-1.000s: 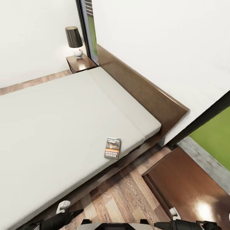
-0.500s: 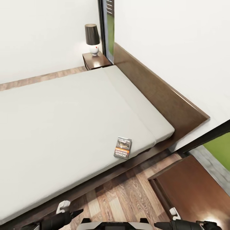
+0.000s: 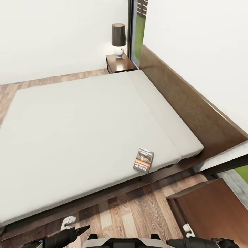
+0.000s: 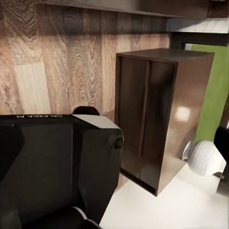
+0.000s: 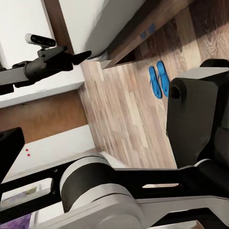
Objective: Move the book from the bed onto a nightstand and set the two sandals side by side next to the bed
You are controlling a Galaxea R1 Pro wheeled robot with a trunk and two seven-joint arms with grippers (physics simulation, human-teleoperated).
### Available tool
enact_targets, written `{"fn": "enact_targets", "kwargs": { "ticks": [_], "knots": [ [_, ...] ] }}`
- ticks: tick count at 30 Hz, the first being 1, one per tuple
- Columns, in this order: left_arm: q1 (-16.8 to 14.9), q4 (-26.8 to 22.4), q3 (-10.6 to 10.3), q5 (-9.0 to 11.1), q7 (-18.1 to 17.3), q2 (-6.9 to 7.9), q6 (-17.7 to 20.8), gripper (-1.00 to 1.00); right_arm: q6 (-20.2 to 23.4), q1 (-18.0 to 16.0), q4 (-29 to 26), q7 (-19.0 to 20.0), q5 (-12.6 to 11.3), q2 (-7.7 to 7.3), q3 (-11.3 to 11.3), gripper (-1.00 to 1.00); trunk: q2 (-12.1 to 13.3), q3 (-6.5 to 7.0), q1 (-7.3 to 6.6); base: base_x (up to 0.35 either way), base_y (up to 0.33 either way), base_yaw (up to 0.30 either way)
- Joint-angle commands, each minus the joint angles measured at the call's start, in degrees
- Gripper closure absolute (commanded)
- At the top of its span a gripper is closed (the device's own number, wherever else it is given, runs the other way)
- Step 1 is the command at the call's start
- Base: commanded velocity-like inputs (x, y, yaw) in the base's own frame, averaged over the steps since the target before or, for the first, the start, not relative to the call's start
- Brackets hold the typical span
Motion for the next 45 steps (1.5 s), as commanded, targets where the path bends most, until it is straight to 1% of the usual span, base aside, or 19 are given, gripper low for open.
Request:
{"fn": "enact_targets", "kwargs": {
  "ticks": [1,15,45],
  "knots": [
    [-0.04,0.03,0.01,0.17,-0.20,0.01,0.40,-1.00,0.60,0.00,-0.02,0.20,-0.07,-0.01,-0.09,-1.00,-0.09,-0.10,0.03,0.000,0.000,0.272],
    [-0.04,0.03,0.01,0.13,-0.20,0.01,0.40,-1.00,0.60,0.02,-0.02,0.20,-0.07,-0.01,-0.09,-1.00,-0.09,-0.54,0.03,0.000,0.000,0.250],
    [-0.04,0.03,0.01,0.14,-0.20,0.01,0.41,-1.00,0.67,0.01,-0.02,-0.26,-0.07,-0.15,-0.17,-1.00,-0.09,-0.57,0.03,0.000,0.000,0.006]
  ]
}}
